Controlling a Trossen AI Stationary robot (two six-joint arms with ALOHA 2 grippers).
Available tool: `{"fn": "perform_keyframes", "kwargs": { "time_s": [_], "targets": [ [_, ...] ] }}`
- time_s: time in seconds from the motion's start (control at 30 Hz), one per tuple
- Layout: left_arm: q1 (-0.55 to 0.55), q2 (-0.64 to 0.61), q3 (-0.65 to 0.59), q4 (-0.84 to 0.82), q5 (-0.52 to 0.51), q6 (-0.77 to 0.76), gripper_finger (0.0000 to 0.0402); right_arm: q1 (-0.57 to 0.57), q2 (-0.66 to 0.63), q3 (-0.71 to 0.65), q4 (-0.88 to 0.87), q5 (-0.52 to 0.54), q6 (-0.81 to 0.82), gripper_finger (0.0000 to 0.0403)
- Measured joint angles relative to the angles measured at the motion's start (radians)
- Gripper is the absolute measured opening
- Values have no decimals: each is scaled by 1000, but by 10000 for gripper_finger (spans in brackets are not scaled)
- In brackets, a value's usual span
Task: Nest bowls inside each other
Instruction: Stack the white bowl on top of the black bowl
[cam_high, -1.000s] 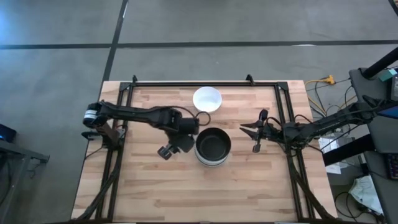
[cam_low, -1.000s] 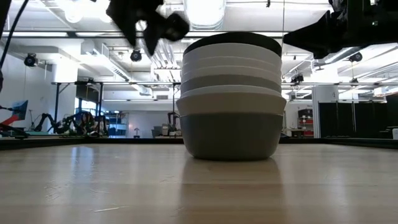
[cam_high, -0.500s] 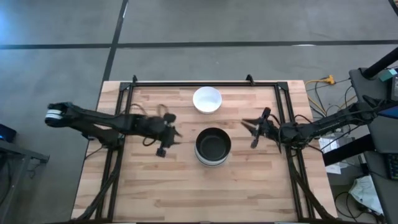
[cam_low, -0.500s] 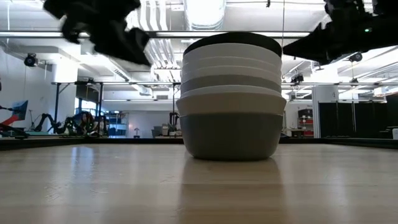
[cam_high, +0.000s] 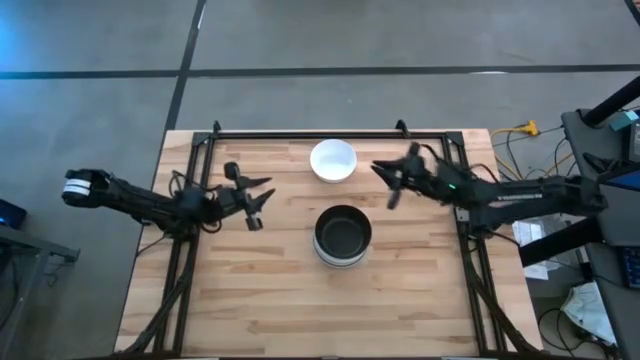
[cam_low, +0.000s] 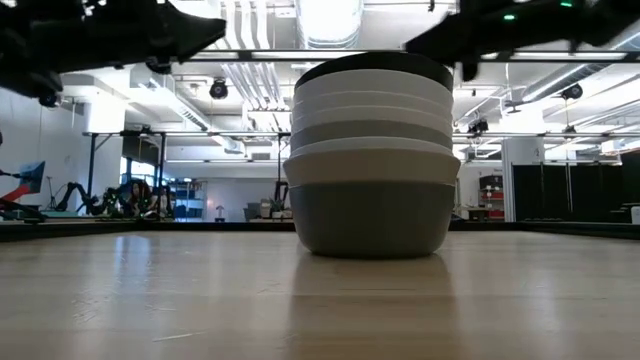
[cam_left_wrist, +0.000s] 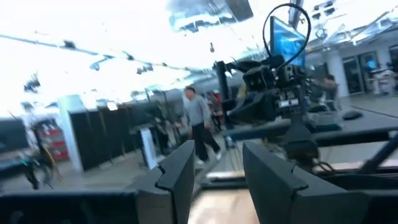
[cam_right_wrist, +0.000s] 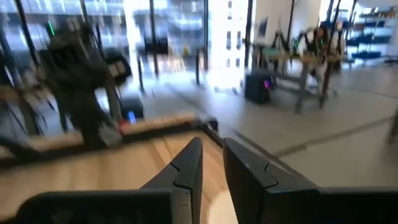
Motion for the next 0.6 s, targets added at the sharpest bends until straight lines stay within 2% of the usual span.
{"fn": "perform_keyframes", "kwargs": {
  "time_s": [0.13, 0.33, 0.4, 0.6],
  "targets": [
    [0, -16, -31, 60, -2, 87, 121, -61, 183, 199, -190, -62, -91, 59],
    [0, -53, -44, 54, -8, 94, 121, -141, 473, 512, -547, -321, -189, 59],
    [0, -66, -57, 52, -9, 116, 121, -157, 567, 616, -664, -378, -246, 60],
    [0, -113, -96, 45, -70, 172, 121, -180, 804, 878, -950, -387, -381, 104]
  ]
}}
